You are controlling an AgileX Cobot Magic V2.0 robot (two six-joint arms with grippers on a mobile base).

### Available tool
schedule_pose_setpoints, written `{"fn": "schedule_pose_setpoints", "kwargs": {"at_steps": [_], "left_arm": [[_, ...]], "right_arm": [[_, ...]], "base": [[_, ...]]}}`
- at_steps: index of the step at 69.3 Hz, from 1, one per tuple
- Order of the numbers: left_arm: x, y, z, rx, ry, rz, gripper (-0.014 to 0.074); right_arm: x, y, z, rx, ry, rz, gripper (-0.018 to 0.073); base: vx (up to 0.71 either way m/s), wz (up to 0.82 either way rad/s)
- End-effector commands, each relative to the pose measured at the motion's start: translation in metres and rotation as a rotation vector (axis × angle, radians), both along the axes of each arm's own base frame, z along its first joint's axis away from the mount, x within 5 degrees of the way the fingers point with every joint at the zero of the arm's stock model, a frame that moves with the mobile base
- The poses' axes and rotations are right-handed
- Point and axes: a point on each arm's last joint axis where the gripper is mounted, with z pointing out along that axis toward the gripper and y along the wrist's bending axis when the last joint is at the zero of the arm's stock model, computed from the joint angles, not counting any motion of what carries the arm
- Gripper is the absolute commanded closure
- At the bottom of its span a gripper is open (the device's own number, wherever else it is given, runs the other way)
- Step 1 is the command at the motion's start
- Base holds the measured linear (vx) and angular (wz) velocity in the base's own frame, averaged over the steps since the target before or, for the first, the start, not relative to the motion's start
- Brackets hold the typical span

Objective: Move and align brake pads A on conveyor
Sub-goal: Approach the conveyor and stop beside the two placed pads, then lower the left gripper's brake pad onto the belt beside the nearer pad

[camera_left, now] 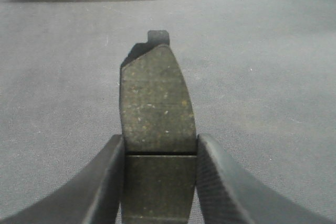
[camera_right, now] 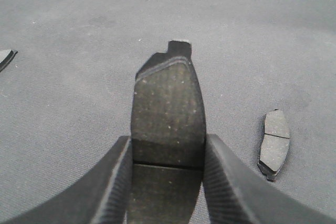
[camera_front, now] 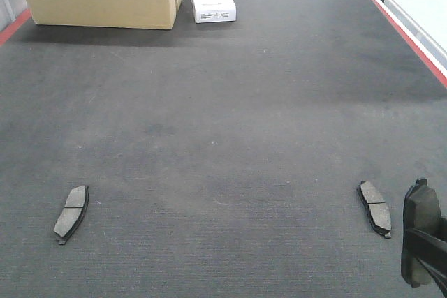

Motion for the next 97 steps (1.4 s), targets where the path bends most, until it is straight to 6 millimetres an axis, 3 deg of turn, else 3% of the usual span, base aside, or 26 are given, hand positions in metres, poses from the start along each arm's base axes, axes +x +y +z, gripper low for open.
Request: {"fn": "schedule_pose_setpoints", "kwargs": {"at_steps": [1, 31, 43, 53, 66, 76, 97], "left_arm": [[0.002, 0.0, 0.018, -0.029, -0.111, 0.006, 0.0603], [0.003, 0.0, 0.019, -0.03, -0.122, 0.008, 0.0603], [0.004, -0.001, 0.015, -0.105, -0.074, 0.017, 0.0602], [0.014, -0.003, 0.028, -0.1, -0.04, 0.015, 0.0597], [0.051, -0.01, 0.052, -0.124, 0.118, -0.002, 0.0591], [0.082, -0.019, 0.058, -0.162, 0.247, -0.038, 0.0584], [0.147, -0.042, 0.029, -0.186, 0.428, -0.176, 0.0562]], "right_arm": [[0.003, 0.001, 0.017, 0.034, -0.11, 0.006, 0.0564], [0.003, 0.001, 0.017, 0.034, -0.11, 0.006, 0.0564], [0.003, 0.001, 0.017, 0.034, -0.11, 0.006, 0.0564], [0.003, 0.001, 0.017, 0.034, -0.11, 0.006, 0.0564], [0.003, 0.001, 0.017, 0.034, -0.11, 0.006, 0.0564], [0.003, 0.001, 0.017, 0.034, -0.11, 0.006, 0.0564], [0.003, 0.001, 0.017, 0.034, -0.11, 0.006, 0.0564]], "base": [[0.0, 0.0], [0.0, 0.0], [0.0, 0.0], [0.0, 0.0], [0.0, 0.0], [0.0, 0.0], [0.0, 0.0]]}}
